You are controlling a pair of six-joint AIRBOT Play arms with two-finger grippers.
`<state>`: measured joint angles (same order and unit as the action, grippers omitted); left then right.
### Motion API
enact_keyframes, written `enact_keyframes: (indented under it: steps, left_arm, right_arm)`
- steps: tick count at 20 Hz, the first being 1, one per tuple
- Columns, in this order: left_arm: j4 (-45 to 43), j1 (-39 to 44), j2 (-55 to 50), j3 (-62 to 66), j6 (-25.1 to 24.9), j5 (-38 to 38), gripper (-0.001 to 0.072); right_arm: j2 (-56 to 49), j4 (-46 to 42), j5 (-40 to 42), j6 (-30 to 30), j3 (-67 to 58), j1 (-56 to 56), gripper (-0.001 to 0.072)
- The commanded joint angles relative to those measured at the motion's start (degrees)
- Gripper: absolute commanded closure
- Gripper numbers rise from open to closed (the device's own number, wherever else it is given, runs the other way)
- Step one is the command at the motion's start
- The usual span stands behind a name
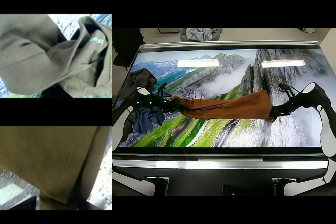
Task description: Fold the shirts.
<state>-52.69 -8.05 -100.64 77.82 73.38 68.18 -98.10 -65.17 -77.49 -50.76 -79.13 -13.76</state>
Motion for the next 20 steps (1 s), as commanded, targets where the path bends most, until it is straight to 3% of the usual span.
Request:
enact_keyframes:
  steps: [1, 7, 12, 16, 17, 18, 19, 20]
  left_arm:
    - [0.04, 0.04, 0.09, 0.04, -0.15, 0.81, 0.0678]
    - [0.04, 0.04, 0.09, 0.04, -1.44, 1.38, 0.0678]
    - [0.04, 0.04, 0.09, 0.04, -1.42, 1.42, 0.0678]
    - [0.04, 0.04, 0.09, 0.04, -1.44, 1.40, 0.0679]
    - [0.04, 0.04, 0.09, 0.04, -1.42, 1.40, 0.0678]
    - [0.39, 0.04, 0.17, 0.04, -1.44, 1.42, 0.0679]
    - [0.81, 0.02, 0.74, 0.15, -1.95, 1.38, 0.0679]
    - [1.46, -0.07, 2.10, 1.03, -2.84, 1.38, 0.0680]
  right_arm:
    - [-0.57, -0.31, -1.99, 0.02, -0.02, 0.20, 0.0152]
    - [2.49, -7.52, -4.24, 0.04, -0.09, -0.09, 0.0134]
    - [-0.46, -3.43, -4.22, -1.81, -0.07, 0.02, 0.0146]
    - [-1.66, -2.40, -4.76, -4.70, -0.02, 0.02, 0.0195]
    - [-2.36, -2.25, -6.38, -5.03, -0.02, 0.02, 0.0331]
    - [-2.80, -2.36, -7.87, -5.25, -0.02, 0.02, 0.0601]
    - [-2.62, -2.34, -8.94, -5.38, -0.11, 0.02, 0.0673]
    - [-1.90, -2.40, -9.75, -4.31, -0.52, 0.00, 0.0673]
